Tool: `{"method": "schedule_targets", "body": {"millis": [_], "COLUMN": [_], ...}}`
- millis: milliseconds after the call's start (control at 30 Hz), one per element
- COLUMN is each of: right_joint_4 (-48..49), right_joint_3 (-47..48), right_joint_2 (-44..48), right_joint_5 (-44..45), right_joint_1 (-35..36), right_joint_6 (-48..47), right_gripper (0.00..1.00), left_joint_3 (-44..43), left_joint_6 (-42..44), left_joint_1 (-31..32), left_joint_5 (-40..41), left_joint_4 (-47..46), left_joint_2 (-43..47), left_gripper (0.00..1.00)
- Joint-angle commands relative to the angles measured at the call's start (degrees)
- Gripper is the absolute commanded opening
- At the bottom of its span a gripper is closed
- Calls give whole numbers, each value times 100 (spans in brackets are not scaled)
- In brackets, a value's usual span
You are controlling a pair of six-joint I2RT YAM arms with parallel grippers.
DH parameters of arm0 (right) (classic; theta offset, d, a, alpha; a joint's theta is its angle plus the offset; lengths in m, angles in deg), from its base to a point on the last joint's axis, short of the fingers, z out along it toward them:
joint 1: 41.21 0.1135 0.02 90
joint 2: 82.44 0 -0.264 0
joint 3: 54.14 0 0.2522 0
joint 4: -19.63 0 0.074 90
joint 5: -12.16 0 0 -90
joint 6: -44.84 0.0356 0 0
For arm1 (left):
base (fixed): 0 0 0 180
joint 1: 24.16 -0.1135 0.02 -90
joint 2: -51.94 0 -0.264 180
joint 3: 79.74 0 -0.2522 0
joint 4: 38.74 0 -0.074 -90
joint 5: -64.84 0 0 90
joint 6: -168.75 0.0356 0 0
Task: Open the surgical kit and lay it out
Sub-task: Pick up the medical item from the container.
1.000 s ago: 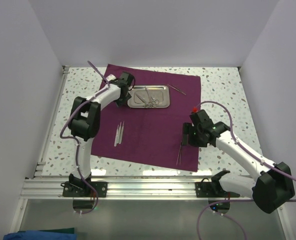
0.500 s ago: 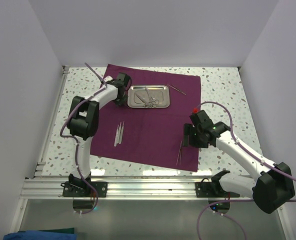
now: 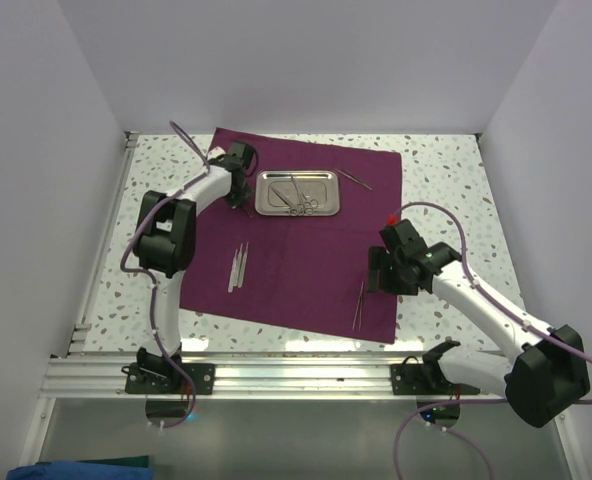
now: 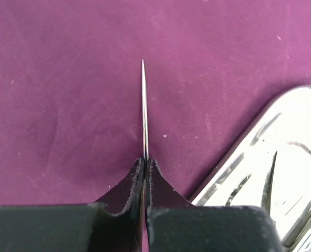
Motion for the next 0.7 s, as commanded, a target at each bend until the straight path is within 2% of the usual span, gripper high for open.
{"method": "schedule_targets", "body": {"millis": [0, 133, 233, 333, 467, 667], "right_joint_4": [-27, -62, -194, -440, -686, -950], "right_joint_3": [304, 488, 707, 1225, 1753, 2202], "right_joint_2": [210, 290, 334, 334, 281, 272], "right_joint_5": [138, 226, 532, 1085, 1535, 1807], "right_joint_1": [12, 12, 12, 3, 3, 3], "right_joint_6": [55, 73, 117, 222, 275, 205], "right_gripper": [68, 68, 68, 75, 82, 86], "left_joint_3": [-359, -238, 219, 580, 914, 1336], "left_joint_6": [761, 1308, 1686, 1836, 1714, 1168], "left_joint_1": [-63, 104, 420, 973, 2070, 3134], "left_joint_5": [-30, -13, -109, -250, -267, -689], "left_joint_4": [-119, -241, -566, -611, -550, -848], "left_joint_2": [118, 733, 1374, 1806, 2122, 2080], "left_gripper": [0, 0, 0, 0, 0, 0]}}
